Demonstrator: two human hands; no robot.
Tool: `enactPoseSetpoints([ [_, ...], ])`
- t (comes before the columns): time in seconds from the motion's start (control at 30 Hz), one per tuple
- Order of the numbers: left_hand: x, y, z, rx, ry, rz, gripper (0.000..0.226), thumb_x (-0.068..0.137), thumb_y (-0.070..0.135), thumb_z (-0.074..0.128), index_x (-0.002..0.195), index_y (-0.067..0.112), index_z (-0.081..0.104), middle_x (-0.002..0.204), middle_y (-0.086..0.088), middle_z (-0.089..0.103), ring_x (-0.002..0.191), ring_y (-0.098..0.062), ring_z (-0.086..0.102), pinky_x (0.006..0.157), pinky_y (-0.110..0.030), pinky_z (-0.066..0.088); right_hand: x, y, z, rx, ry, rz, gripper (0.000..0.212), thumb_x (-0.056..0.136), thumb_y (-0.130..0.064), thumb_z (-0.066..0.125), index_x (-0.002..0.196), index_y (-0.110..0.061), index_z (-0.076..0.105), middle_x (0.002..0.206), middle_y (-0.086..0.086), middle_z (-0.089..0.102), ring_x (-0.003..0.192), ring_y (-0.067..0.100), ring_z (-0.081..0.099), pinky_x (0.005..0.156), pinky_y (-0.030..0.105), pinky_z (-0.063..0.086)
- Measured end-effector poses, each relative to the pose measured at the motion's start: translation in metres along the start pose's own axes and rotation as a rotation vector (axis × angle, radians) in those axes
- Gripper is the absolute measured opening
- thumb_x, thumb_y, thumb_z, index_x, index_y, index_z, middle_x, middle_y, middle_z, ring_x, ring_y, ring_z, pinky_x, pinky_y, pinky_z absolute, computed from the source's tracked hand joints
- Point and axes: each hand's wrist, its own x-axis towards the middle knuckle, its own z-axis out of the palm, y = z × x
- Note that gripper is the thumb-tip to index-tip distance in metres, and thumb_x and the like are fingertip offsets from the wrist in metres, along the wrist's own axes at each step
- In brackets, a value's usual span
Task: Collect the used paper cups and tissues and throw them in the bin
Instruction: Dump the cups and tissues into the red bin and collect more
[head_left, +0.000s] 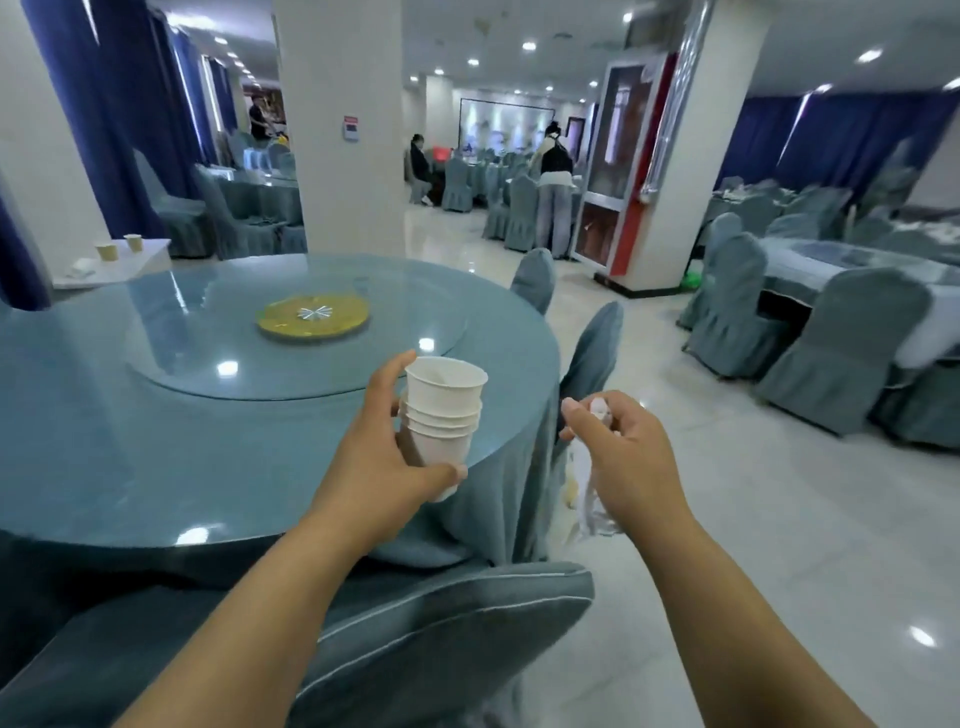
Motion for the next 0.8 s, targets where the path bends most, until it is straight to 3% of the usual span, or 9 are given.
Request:
enactPoseSetpoints([
  [0.23,0.062,0.025,0.118,-0.007,-0.133,-0.002,0.098,0.068,0.017,0.084,0.131,0.058,0.021,0.111,0.017,0.042,0.086,0.000,0.054,0.064,-0.014,0.041,0.066,0.050,-0.100,-0.034,0.147,0.076,0.032,0.089,-0.031,0.061,0.089,0.001,0.057,0.094,0.021,0.063,0.074,0.019,0.052,0.065,0.030,0.040],
  [0.33,0.091,0.028,0.162,-0.013,-0.187,0.015,0.099,0.067,0.018,0.084,0.134,0.056,0.021,0.115,0.012,0.043,0.088,-0.001,0.054,0.067,-0.015,0.042,0.096,0.067,-0.128,-0.026,0.186,0.116,0.019,0.089,-0.031,0.061,0.084,-0.013,0.062,0.090,0.009,0.066,0.079,0.017,0.057,0.062,0.025,0.041],
  [0.43,0.127,0.027,0.204,-0.030,-0.202,0.025,0.101,0.068,0.019,0.084,0.136,0.055,0.019,0.118,0.011,0.041,0.089,0.001,0.051,0.067,-0.015,0.041,0.130,0.086,-0.153,-0.056,0.195,0.125,0.019,0.089,-0.033,0.061,0.084,-0.014,0.063,0.089,0.009,0.066,0.077,0.017,0.057,0.063,0.027,0.043],
  [0.57,0.182,0.025,0.261,-0.093,-0.204,0.039,0.098,0.068,0.018,0.084,0.133,0.055,0.020,0.106,0.026,0.040,0.087,0.006,0.049,0.066,-0.013,0.040,0.190,0.109,-0.187,-0.111,0.223,0.109,0.018,0.089,-0.030,0.061,0.081,-0.015,0.061,0.083,0.011,0.064,0.070,0.015,0.053,0.061,0.027,0.042],
  [0.67,0.228,0.026,0.301,-0.135,-0.205,0.050,0.094,0.068,0.017,0.084,0.122,0.060,0.022,0.103,0.033,0.039,0.092,0.003,0.050,0.068,-0.014,0.040,0.240,0.127,-0.208,-0.146,0.239,0.119,0.019,0.090,-0.028,0.062,0.075,-0.016,0.058,0.068,0.000,0.054,0.064,0.013,0.048,0.056,0.024,0.038],
  [0.8,0.287,0.035,0.355,-0.141,-0.246,0.072,0.095,0.068,0.017,0.084,0.125,0.058,0.020,0.108,0.021,0.042,0.095,-0.005,0.050,0.069,-0.015,0.039,0.301,0.155,-0.238,-0.164,0.252,0.150,0.019,0.089,-0.030,0.062,0.080,-0.014,0.060,0.070,-0.002,0.054,0.065,0.012,0.049,0.057,0.023,0.039],
])
